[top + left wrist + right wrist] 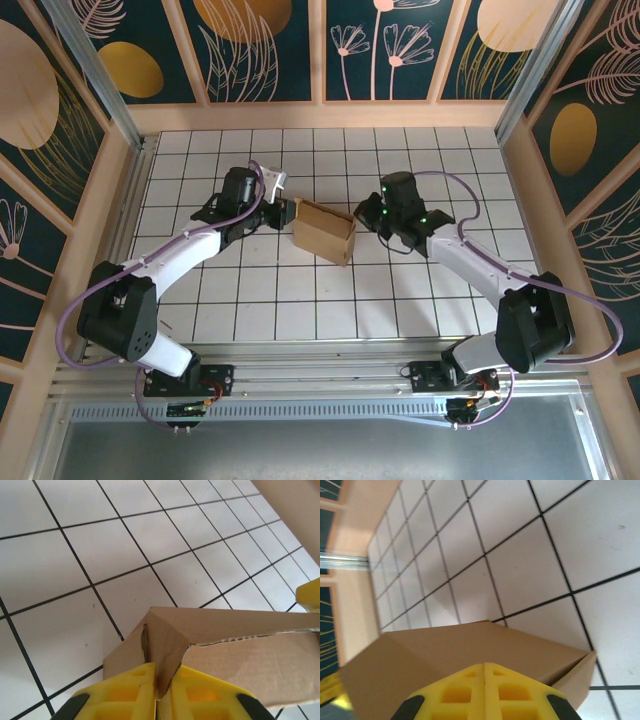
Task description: Fold the paper box
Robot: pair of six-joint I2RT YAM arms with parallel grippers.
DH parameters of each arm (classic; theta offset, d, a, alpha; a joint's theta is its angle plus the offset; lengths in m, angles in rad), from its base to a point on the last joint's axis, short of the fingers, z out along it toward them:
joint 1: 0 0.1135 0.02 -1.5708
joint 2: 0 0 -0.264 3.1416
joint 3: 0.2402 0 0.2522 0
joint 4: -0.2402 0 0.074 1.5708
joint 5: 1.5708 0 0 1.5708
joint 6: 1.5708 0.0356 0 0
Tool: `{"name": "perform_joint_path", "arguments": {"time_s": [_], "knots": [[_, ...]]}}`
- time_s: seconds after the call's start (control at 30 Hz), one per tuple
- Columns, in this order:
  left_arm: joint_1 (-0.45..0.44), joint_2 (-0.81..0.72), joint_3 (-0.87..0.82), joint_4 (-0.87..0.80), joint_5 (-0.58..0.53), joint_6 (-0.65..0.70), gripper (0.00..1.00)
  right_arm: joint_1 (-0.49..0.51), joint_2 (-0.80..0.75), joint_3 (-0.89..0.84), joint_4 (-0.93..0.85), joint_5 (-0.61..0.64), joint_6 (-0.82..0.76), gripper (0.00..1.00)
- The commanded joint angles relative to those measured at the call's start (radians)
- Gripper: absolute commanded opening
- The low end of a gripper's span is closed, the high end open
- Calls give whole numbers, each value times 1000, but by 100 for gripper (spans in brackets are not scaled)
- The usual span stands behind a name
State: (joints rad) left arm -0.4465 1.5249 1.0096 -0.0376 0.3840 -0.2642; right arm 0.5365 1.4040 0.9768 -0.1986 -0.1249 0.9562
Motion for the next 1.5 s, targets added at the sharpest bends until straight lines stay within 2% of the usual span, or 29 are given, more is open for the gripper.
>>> {"name": "perform_joint_path", "arguments": {"time_s": [0.0, 0.07, 0.23, 0.4, 0.47, 0.57, 0.63, 0.73, 0.83, 0.97, 1.1, 1.17, 1.3, 1.47], "knots": [[-12, -3, -31, -76, 0, -6, 32, 54, -32, -49, -19, 154, -34, 2], [-12, -31, -53, -68, -12, -4, 51, 73, -47, -72, -13, 211, -50, 2], [-12, -129, -85, -57, -59, -19, 62, 95, -78, -93, 18, 289, -90, 6], [-12, -241, -118, -42, -55, -48, 61, 94, -146, -49, -5, 334, -198, 13], [-12, -278, -132, -67, -100, -147, 55, 85, -194, -23, -35, 350, -282, 18], [-28, -357, -202, -56, -132, -385, 46, 16, -211, 0, 4, 14, -383, 20], [-38, -427, -291, -1, -149, -560, 43, 16, -166, 54, -19, -153, -410, 20], [-55, -493, -395, 137, -89, -738, 41, 16, -91, 149, -81, -223, -426, 19], [-82, -481, -446, 302, -31, -860, 42, 32, -34, 204, -120, -238, -432, 18], [-128, -411, -446, 412, -9, -907, 43, 47, 3, 215, -131, -260, -428, 19], [-155, -361, -461, 507, 12, -933, 59, 72, 5, 215, -152, -262, -465, 31], [-167, -341, -467, 524, 8, -947, 60, 86, 9, 227, -190, -225, -494, 34], [-191, -304, -459, 506, -5, -952, 60, 114, 26, 241, -236, -176, -542, 33], [-218, -263, -459, 515, -22, -963, 57, 139, 42, 246, -251, -146, -545, 25]]}}
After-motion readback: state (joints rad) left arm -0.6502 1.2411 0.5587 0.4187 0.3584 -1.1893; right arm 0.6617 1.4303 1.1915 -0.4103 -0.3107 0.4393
